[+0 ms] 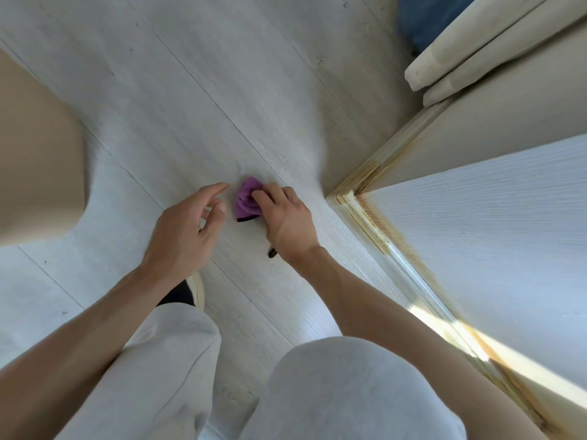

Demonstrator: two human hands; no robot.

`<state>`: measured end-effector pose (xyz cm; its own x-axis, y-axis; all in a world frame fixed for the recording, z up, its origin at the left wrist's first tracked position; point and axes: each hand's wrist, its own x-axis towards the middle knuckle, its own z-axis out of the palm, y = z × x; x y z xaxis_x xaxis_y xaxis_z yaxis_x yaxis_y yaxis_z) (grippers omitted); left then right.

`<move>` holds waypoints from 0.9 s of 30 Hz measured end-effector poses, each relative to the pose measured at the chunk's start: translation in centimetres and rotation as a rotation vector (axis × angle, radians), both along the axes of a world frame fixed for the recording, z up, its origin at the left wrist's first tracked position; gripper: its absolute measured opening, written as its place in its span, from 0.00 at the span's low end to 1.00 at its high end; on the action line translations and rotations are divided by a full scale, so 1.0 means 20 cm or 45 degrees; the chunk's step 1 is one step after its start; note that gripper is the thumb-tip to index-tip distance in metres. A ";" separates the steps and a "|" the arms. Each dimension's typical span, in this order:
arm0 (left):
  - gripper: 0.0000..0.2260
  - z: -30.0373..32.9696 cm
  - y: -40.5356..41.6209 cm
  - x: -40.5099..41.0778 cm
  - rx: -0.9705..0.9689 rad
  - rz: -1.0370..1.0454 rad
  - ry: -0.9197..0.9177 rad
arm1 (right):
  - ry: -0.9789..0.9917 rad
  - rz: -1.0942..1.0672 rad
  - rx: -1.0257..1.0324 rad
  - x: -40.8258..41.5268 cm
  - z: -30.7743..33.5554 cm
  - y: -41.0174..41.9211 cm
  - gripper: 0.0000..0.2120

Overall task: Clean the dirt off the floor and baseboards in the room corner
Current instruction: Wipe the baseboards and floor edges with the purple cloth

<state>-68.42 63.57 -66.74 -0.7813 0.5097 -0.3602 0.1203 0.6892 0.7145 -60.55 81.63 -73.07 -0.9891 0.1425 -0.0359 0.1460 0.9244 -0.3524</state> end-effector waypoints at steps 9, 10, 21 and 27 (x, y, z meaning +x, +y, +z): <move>0.13 -0.04 0.07 -0.02 0.403 0.562 -0.640 | -0.245 -1.226 -2.267 0.08 0.25 0.03 0.12; 0.15 -0.03 0.09 -0.02 0.447 0.544 -0.811 | -0.256 -1.230 -2.356 0.09 0.26 0.03 0.13; 0.19 0.03 0.24 0.06 0.567 0.363 -1.262 | -0.225 -1.123 -2.152 0.12 0.38 0.02 0.17; 0.13 -0.05 0.26 -0.02 0.116 0.295 -0.359 | -0.312 -0.826 -1.278 0.19 0.34 0.08 0.18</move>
